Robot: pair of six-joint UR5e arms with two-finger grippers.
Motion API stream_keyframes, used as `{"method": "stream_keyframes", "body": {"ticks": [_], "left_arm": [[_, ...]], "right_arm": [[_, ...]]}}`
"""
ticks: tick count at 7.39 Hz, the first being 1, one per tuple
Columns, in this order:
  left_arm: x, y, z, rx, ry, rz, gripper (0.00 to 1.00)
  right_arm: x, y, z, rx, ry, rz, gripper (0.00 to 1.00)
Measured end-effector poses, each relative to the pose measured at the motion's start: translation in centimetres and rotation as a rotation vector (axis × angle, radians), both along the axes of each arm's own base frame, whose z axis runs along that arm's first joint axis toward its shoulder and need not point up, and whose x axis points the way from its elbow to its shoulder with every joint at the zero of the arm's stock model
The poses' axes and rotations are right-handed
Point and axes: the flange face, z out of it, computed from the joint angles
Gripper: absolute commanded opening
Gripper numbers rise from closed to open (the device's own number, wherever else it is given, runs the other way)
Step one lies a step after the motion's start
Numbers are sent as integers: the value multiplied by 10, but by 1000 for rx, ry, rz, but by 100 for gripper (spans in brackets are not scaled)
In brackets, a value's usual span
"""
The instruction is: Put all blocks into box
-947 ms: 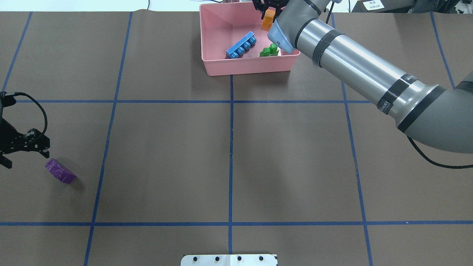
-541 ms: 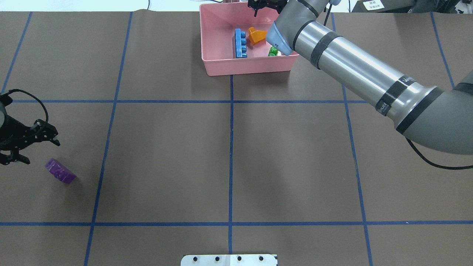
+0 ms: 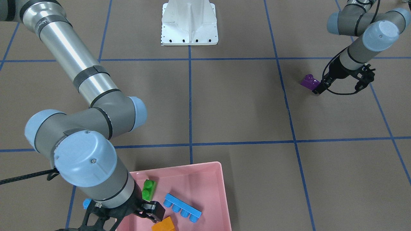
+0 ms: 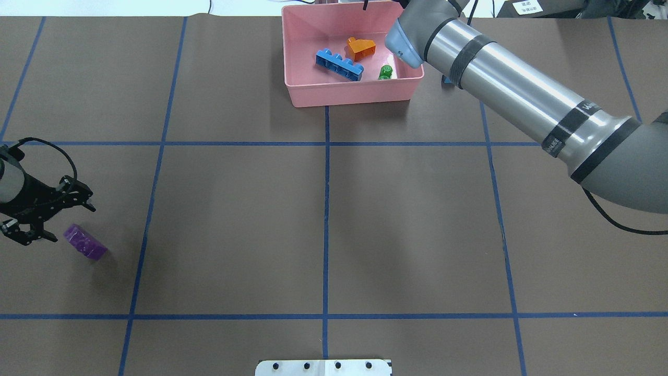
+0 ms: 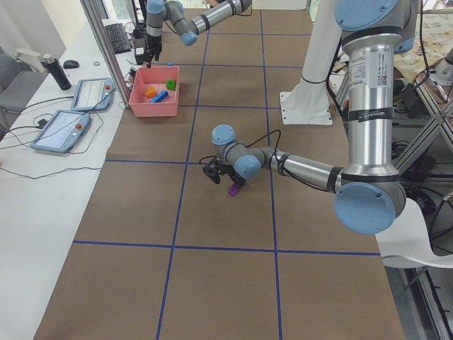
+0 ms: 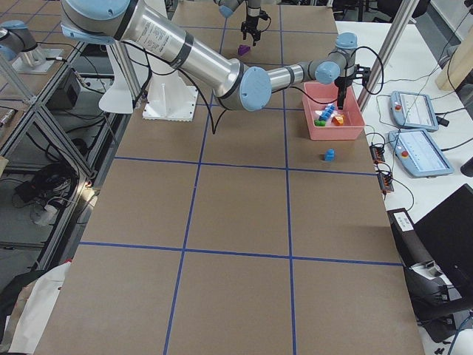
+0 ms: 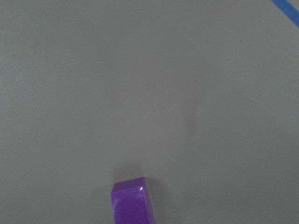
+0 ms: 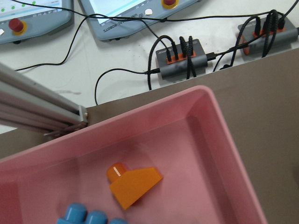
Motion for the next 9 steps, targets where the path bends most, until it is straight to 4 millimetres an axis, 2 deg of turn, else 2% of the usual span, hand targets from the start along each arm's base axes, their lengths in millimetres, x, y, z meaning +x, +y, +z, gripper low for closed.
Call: {"method": "stream_keyframes", "body": {"ticks": [1, 2, 3, 5, 6, 7, 8, 9], "left_arm": [[9, 6, 2, -1, -9, 4, 91], [13, 9, 3, -1, -13, 8, 86], [16, 12, 6, -4, -17, 13, 83], [16, 20, 15, -14, -30, 23, 71], [16, 23, 18, -16, -33, 26, 52], [15, 24, 19, -17, -34, 27, 15], [15, 25, 20, -21, -35, 24, 0], [17, 24, 18, -28, -34, 16, 0]], "right_arm": [[22, -7, 27, -18, 9, -1, 100], [35, -10, 54, -31, 23, -3, 100], [44, -10, 79, -40, 39, -10, 100], [59, -9, 121, -48, 71, -30, 100], [65, -8, 136, -53, 81, -36, 100], [69, -7, 149, -54, 91, -45, 100], [75, -6, 161, -52, 102, -54, 100], [83, -7, 170, -50, 111, -59, 100]]}}
